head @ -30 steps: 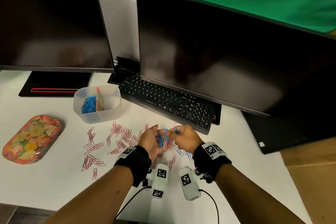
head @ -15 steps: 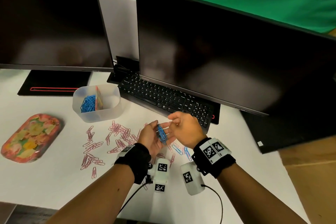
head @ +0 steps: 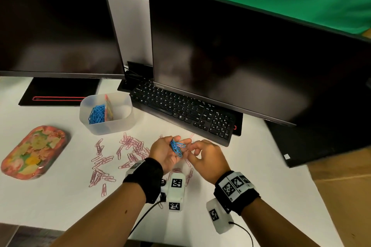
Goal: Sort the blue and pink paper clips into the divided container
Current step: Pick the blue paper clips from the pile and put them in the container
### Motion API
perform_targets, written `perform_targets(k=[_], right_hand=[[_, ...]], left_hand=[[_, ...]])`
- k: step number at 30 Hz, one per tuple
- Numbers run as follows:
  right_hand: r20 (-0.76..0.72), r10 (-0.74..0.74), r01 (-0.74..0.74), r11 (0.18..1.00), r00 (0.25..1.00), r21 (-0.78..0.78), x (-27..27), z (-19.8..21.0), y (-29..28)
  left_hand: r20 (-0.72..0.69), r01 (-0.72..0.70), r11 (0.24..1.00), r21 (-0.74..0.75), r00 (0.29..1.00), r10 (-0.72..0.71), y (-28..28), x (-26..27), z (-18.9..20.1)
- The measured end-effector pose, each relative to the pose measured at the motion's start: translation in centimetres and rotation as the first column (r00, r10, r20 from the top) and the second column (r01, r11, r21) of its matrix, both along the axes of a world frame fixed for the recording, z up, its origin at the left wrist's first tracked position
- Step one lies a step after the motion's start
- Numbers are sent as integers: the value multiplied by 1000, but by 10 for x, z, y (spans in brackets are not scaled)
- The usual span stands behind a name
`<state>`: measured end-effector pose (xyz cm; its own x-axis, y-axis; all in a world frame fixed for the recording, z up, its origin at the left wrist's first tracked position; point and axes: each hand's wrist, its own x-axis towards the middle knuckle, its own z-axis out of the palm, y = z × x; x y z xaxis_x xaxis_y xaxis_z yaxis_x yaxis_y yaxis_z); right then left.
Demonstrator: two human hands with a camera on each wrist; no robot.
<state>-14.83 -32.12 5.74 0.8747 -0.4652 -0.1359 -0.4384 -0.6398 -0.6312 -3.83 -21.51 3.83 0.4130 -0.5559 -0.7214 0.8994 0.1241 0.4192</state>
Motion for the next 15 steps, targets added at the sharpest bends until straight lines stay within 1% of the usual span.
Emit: perform_targets(k=[3, 7, 12, 15], right_hand=[[63, 3, -2, 1000, 998, -17, 3, -2, 4], [98, 16, -12, 999, 995, -45, 4, 2, -2], [57, 66, -60, 992, 996, -109, 10, 11, -7], [39, 104, -96, 981, 994, -168, 11, 12, -9]], left_hand=[[34, 15, 999, 44, 999, -17, -4, -5, 4], [29, 48, 998, 28, 998, -48, -5, -7, 7], [34, 85, 996, -4, 996, -85, -7, -9, 16], [67, 116, 993, -23, 991, -114, -7, -10, 17]])
